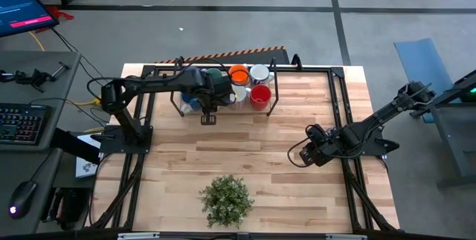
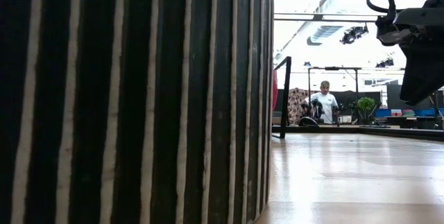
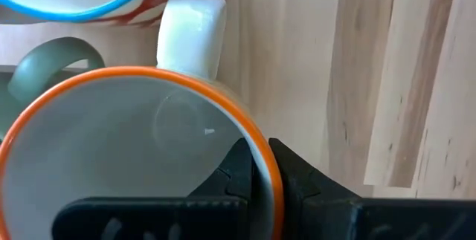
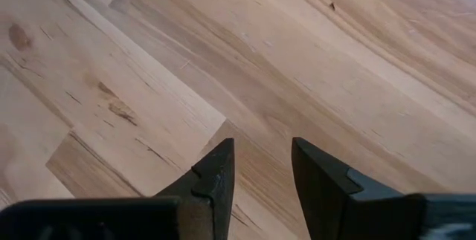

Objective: Place coffee mugs
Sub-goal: Put the yellow patterned mug on the shelf, then return to Home Position

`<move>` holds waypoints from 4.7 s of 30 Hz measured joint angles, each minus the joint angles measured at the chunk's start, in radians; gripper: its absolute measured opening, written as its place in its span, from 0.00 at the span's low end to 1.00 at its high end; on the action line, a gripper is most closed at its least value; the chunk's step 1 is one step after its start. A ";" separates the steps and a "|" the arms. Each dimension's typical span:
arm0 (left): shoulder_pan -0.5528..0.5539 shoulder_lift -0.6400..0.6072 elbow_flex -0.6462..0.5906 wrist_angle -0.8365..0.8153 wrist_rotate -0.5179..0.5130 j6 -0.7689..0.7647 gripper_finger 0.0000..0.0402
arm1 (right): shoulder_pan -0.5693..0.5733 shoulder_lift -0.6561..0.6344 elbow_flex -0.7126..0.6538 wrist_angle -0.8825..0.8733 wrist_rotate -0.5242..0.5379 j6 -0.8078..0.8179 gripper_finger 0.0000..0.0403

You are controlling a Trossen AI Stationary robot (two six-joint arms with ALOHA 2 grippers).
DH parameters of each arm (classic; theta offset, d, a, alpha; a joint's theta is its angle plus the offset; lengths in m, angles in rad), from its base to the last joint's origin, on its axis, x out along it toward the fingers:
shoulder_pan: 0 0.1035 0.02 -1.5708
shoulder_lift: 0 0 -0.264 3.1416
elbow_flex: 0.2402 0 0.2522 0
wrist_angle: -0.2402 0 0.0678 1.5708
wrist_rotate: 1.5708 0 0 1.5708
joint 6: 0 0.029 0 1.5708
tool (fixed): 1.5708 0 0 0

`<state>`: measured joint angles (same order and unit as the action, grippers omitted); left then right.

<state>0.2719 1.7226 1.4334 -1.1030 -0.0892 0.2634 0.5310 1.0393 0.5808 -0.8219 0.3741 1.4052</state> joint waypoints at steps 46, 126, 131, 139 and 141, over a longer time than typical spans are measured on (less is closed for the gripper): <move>0.016 -0.004 0.034 -0.025 -0.035 0.030 0.08 | 0.000 0.000 0.000 0.026 -0.009 0.000 0.28; -0.392 -0.433 -0.005 -0.184 0.118 -0.418 0.29 | 0.000 0.000 0.000 0.251 0.032 -0.333 0.28; -0.550 -0.460 -0.005 -0.184 0.117 -0.604 0.29 | 0.000 0.000 0.000 0.251 -0.022 -0.333 0.28; -0.684 -0.453 -0.006 -0.171 0.110 -0.740 0.29 | 0.000 0.000 0.000 0.247 -0.013 -0.333 0.28; -0.692 -0.452 -0.006 -0.170 0.110 -0.742 0.29 | 0.000 0.000 0.000 0.244 -0.009 -0.333 0.28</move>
<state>-0.4205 1.2705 1.4269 -1.2734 0.0208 -0.4784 0.5308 1.0397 0.5808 -0.5781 0.3649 1.0725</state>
